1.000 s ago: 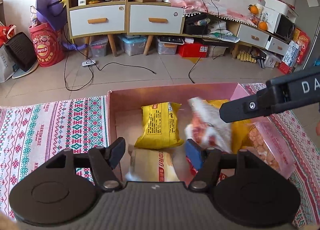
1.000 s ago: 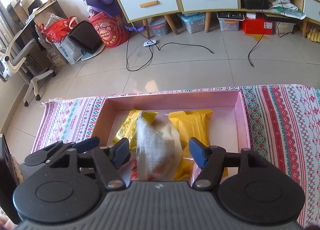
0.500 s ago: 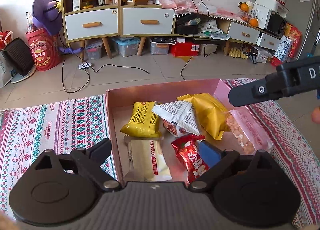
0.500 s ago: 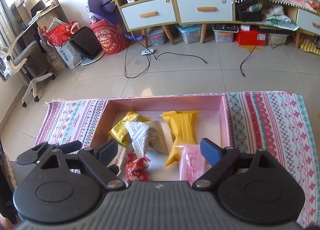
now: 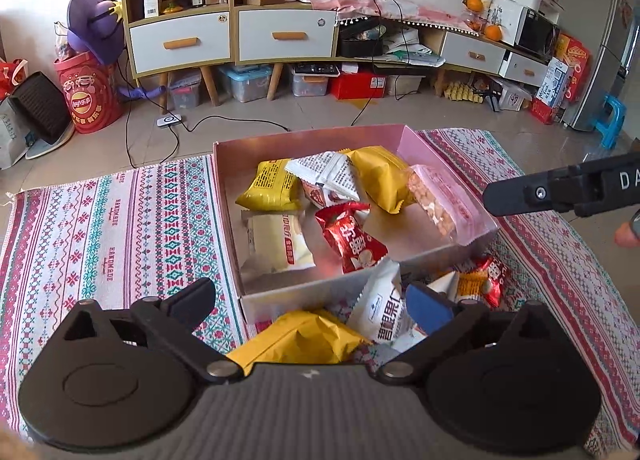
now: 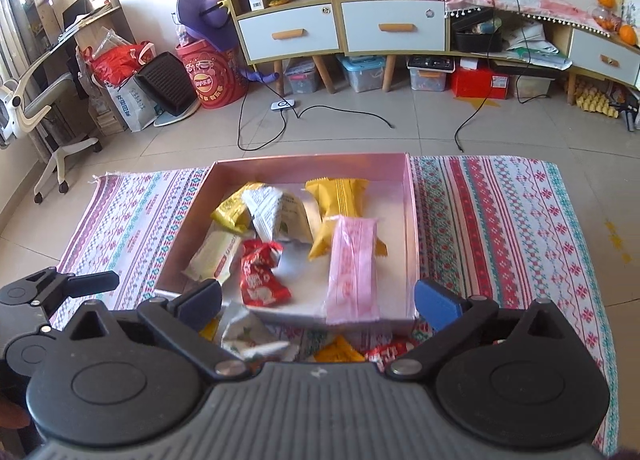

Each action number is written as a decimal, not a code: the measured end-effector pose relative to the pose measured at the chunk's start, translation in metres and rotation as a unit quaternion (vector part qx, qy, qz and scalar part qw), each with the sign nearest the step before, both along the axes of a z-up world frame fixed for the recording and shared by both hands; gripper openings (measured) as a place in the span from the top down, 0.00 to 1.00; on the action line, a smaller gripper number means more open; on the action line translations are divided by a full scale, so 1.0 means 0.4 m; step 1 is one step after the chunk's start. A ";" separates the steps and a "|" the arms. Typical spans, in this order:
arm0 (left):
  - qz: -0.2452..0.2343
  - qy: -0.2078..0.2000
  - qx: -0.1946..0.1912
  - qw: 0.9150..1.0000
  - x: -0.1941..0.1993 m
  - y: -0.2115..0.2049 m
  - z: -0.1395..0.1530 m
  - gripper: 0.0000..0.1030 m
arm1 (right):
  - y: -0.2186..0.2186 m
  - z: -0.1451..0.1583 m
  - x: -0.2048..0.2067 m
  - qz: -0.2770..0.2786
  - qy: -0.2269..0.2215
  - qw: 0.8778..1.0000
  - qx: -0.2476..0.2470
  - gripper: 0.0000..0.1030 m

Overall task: Organize snacks
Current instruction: 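Withdraw both tools from the box back over the snack pile, then grasp the clear blue-labelled packet with the left tool while the right tool grasps the pink cracker packet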

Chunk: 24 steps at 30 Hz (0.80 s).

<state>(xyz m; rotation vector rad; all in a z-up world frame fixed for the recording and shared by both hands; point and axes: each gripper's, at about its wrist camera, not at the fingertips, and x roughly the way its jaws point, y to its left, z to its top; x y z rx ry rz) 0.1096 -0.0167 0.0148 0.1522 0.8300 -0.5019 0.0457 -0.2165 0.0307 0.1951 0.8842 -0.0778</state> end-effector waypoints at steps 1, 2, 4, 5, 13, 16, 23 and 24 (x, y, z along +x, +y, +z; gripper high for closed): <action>-0.001 0.000 0.001 1.000 -0.008 0.003 0.000 0.00 | 0.003 -0.002 -0.014 0.000 0.000 1.000 -0.003 0.00; -0.003 0.001 0.001 1.000 -0.019 0.008 0.001 0.00 | 0.004 -0.004 -0.022 -0.001 0.000 1.000 -0.007 0.00; -0.007 0.002 0.002 1.000 -0.034 0.014 0.003 0.00 | 0.007 -0.007 -0.037 -0.002 0.000 1.000 -0.014 0.00; -0.008 0.004 0.003 1.000 -0.041 0.017 0.004 0.00 | 0.009 -0.009 -0.045 -0.001 0.000 1.000 -0.015 0.00; -0.011 0.002 -0.001 1.000 -0.111 0.035 -0.006 0.00 | 0.030 -0.038 -0.103 0.015 0.002 1.000 -0.017 0.00; -0.013 -0.006 -0.003 1.000 -0.132 0.042 -0.015 0.00 | 0.037 -0.061 -0.126 0.027 0.006 0.999 -0.023 0.00; -0.037 -0.002 0.015 0.999 -0.161 0.029 -0.046 0.00 | 0.050 -0.099 -0.137 0.044 0.044 0.998 -0.025 0.00; -0.042 0.000 0.019 0.999 -0.163 0.027 -0.050 0.00 | 0.052 -0.104 -0.140 0.046 0.047 0.998 -0.024 0.00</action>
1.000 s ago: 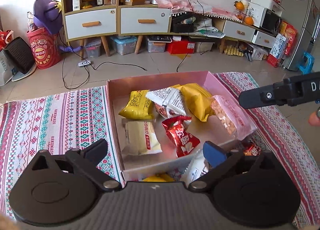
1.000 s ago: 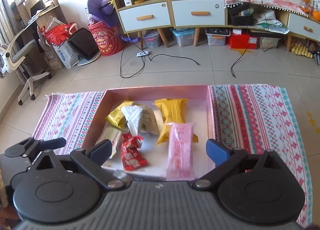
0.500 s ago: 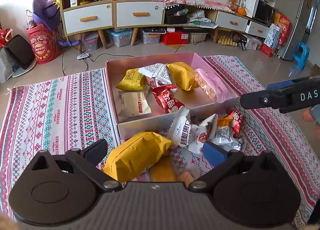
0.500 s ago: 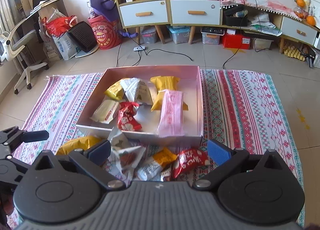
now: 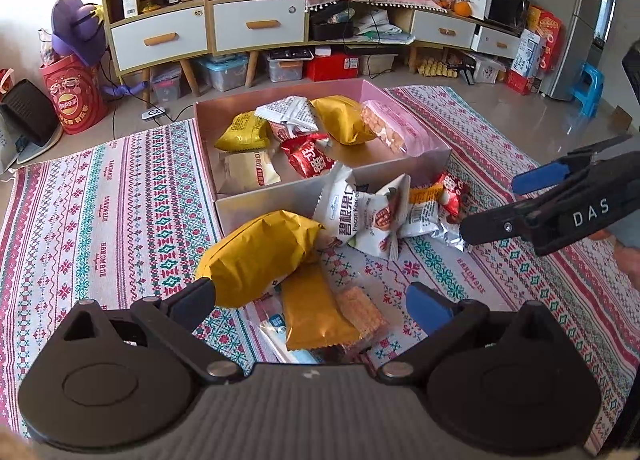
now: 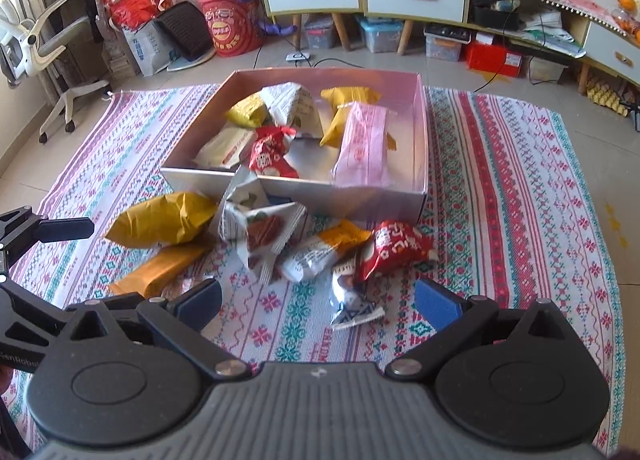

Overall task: Organize snacks
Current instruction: 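Grasp the clear blue-labelled packet with the left tool while the right tool grasps the pink cracker packet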

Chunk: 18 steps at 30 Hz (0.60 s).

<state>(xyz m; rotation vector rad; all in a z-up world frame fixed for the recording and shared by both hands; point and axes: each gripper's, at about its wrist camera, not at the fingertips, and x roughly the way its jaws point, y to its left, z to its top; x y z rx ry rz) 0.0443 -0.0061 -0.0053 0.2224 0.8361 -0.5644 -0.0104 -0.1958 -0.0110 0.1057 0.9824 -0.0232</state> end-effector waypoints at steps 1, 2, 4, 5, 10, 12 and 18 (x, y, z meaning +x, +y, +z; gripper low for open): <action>-0.001 0.003 0.003 1.000 -0.003 0.000 -0.006 0.00 | 0.002 -0.003 -0.002 0.001 0.002 1.000 0.000 0.00; -0.002 0.008 0.005 1.000 -0.003 -0.001 -0.012 0.00 | 0.004 -0.006 -0.003 0.003 0.004 1.000 -0.001 0.00; 0.002 0.027 0.011 1.000 -0.006 -0.002 -0.031 0.00 | 0.008 -0.014 -0.007 0.005 0.009 1.000 -0.003 0.00; 0.003 0.036 0.014 0.999 -0.006 -0.002 -0.039 0.00 | 0.009 -0.018 -0.009 0.006 0.013 1.000 -0.003 0.00; 0.017 0.079 0.015 0.997 -0.008 0.004 -0.084 0.04 | 0.029 -0.048 -0.013 0.019 0.035 0.999 -0.001 0.00; 0.021 0.095 0.011 0.995 -0.005 0.011 -0.096 0.19 | 0.043 -0.056 -0.014 0.027 0.040 0.999 -0.007 0.00; 0.030 0.105 0.004 0.994 0.000 0.031 -0.104 0.49 | 0.090 -0.077 -0.013 0.050 0.042 0.998 -0.011 0.01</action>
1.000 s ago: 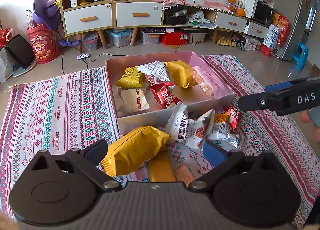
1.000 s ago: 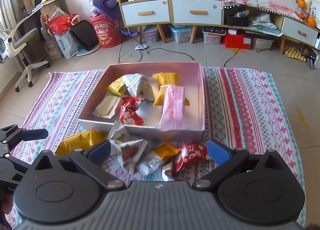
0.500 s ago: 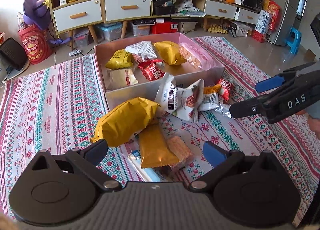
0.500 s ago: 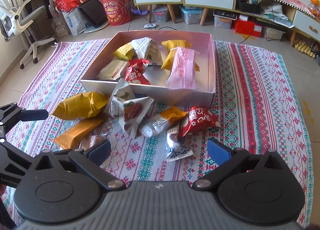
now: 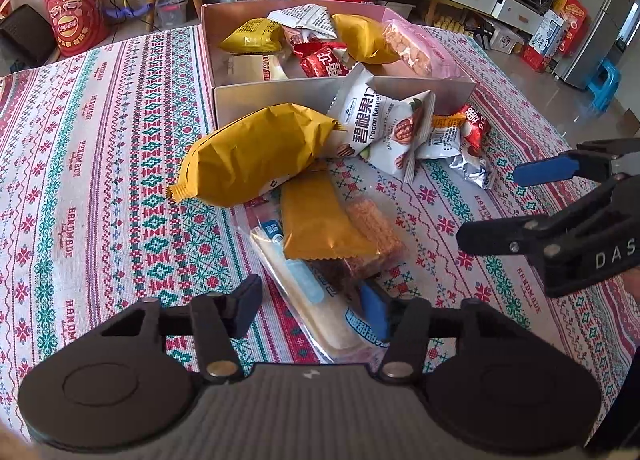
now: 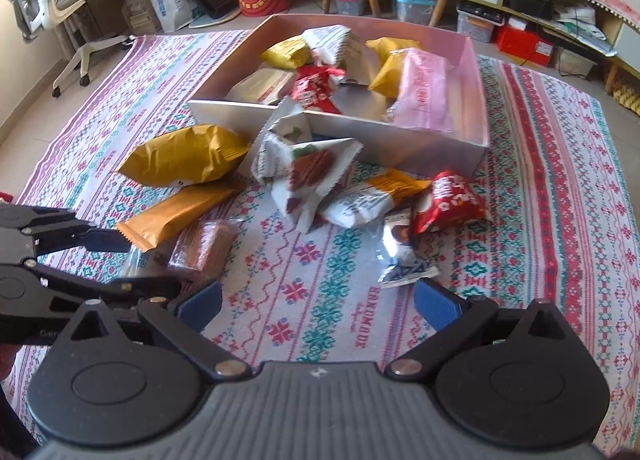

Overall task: Organize snacks
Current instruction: 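Grasp the clear blue-labelled packet with the left tool while the right tool grasps the pink cracker packet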

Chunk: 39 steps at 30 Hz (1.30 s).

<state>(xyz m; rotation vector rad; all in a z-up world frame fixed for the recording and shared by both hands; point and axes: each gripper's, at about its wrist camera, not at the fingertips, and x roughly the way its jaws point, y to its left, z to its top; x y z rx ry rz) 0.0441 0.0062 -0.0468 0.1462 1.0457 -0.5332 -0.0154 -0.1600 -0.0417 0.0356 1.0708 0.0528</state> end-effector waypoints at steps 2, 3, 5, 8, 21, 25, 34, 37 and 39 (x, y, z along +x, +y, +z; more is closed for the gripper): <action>0.004 0.004 0.000 1.000 0.004 0.009 0.002 0.60 | 0.022 -0.008 -0.002 0.012 -0.003 1.000 -0.006 0.02; 0.007 0.006 0.002 1.000 0.006 0.014 0.005 0.65 | 0.033 -0.011 -0.004 0.018 -0.007 1.000 -0.009 0.03; 0.012 0.013 0.003 1.000 0.009 0.027 0.009 0.69 | 0.051 -0.016 -0.008 0.027 -0.012 0.999 -0.015 0.04; 0.021 0.022 0.006 1.000 0.013 0.050 0.018 0.72 | 0.074 -0.022 -0.012 0.041 -0.018 0.999 -0.014 0.05; 0.042 0.021 0.035 0.998 0.019 0.113 0.028 0.73 | 0.183 -0.049 0.008 0.119 -0.058 0.991 -0.034 0.09; 0.043 0.024 0.031 0.998 0.020 0.123 0.024 0.71 | 0.196 -0.065 0.017 0.127 -0.055 0.990 -0.039 0.20; 0.042 0.015 0.029 0.999 0.026 0.106 0.018 0.65 | 0.196 -0.057 0.015 0.136 -0.066 0.987 -0.050 0.45; 0.040 0.013 0.034 0.999 0.030 0.103 0.016 0.65 | 0.191 -0.052 0.013 0.137 -0.057 0.988 -0.050 0.49; 0.040 0.016 0.032 0.999 0.033 0.104 0.015 0.69 | 0.189 -0.052 0.012 0.136 -0.051 0.988 -0.047 0.51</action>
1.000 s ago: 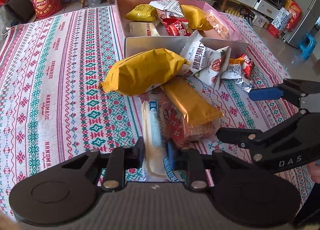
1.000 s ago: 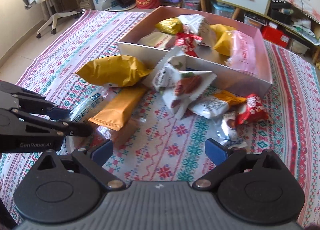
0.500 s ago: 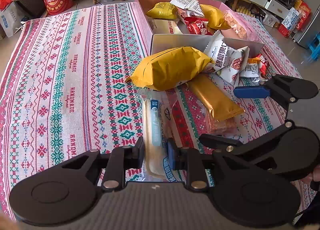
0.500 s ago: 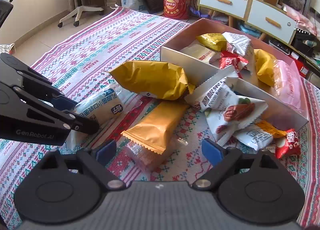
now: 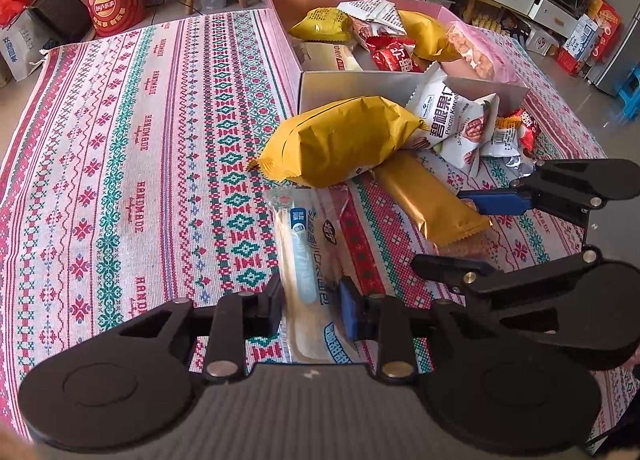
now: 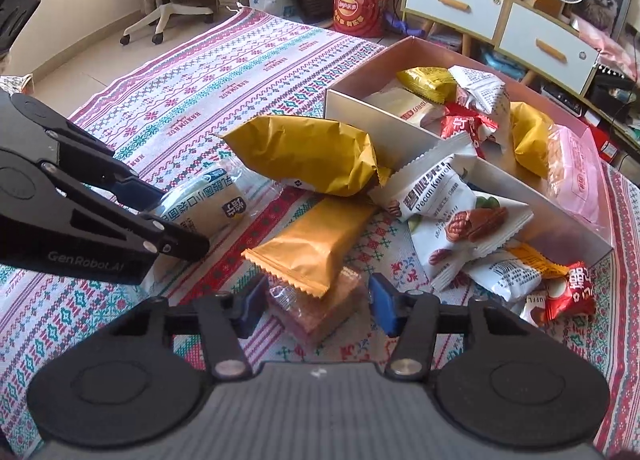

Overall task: Organize snacks
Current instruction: 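Grasp the clear blue-labelled packet with the left tool while the right tool grasps the pink cracker packet, then carry the clear packet and cracker packet over the pink box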

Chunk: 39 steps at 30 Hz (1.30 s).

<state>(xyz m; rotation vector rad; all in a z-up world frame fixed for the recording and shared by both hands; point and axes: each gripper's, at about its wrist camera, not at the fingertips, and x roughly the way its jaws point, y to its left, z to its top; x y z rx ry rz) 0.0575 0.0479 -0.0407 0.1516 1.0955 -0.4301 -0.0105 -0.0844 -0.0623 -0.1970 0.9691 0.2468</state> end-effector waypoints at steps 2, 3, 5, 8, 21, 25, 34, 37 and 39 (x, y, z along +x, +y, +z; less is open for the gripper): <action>0.001 0.003 -0.003 1.000 0.002 0.002 0.000 0.72 | -0.006 0.003 -0.004 -0.003 0.004 1.000 0.002 0.51; 0.001 0.004 -0.004 1.000 0.001 0.004 0.002 0.73 | -0.009 0.005 -0.006 -0.005 0.005 1.000 0.003 0.51; 0.000 0.005 -0.004 1.000 -0.001 0.005 0.003 0.74 | -0.017 0.007 -0.010 -0.009 0.008 1.000 0.004 0.51; 0.002 0.008 -0.008 1.000 -0.001 0.007 0.008 0.75 | -0.028 0.012 -0.013 -0.018 0.016 1.000 0.002 0.52; 0.024 0.006 -0.014 1.000 0.000 0.036 0.036 0.76 | -0.078 0.041 -0.004 -0.056 0.026 0.998 0.003 0.53; 0.043 0.004 -0.016 0.999 0.014 0.059 0.045 0.76 | -0.095 0.054 0.002 -0.062 0.023 0.998 0.006 0.53; 0.067 -0.003 -0.030 0.997 0.029 0.096 0.070 0.77 | -0.141 0.079 0.000 -0.083 0.025 0.996 0.010 0.53; 0.070 -0.005 -0.033 0.997 0.036 0.096 0.076 0.77 | -0.157 0.090 0.004 -0.091 0.023 0.996 0.013 0.53; 0.072 -0.007 -0.036 0.997 0.037 0.099 0.080 0.77 | -0.165 0.099 0.005 -0.095 0.018 0.995 0.017 0.53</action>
